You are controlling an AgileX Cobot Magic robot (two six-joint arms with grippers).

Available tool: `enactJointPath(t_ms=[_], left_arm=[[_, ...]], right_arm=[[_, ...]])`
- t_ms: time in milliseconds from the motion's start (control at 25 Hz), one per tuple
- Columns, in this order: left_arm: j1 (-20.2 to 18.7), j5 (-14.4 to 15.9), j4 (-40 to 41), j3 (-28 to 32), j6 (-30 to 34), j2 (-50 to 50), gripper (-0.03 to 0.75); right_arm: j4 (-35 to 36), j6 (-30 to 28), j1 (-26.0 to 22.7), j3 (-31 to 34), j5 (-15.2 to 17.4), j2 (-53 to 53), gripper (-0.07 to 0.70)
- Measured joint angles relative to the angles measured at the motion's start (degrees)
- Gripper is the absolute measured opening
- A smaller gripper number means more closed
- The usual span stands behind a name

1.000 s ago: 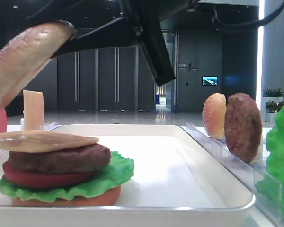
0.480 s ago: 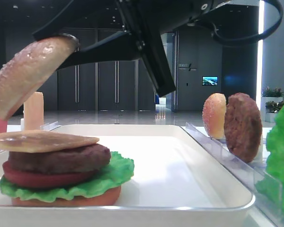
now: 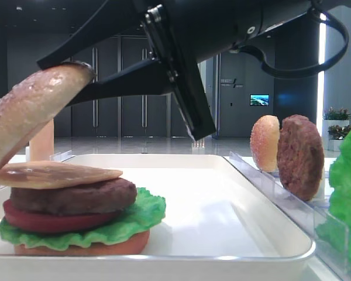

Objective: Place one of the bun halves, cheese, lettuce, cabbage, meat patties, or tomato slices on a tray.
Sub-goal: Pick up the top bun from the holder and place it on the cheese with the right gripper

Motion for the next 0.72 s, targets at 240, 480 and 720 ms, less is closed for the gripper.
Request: enactJointPath(t_ms=[240, 480, 720], left_arm=[[0.0, 0.0, 0.0, 0.0, 0.0, 0.0, 0.000], [0.0, 0.0, 0.0, 0.0, 0.0, 0.0, 0.000], [0.0, 0.0, 0.0, 0.0, 0.0, 0.0, 0.000]], right_arm=[[0.2, -0.2, 0.0, 0.0, 0.3, 0.0, 0.192], [0.3, -1.4, 0.0, 0.0, 0.2, 0.0, 0.192], [0.4, -1.6, 0.0, 0.0, -0.1, 0.0, 0.192]])
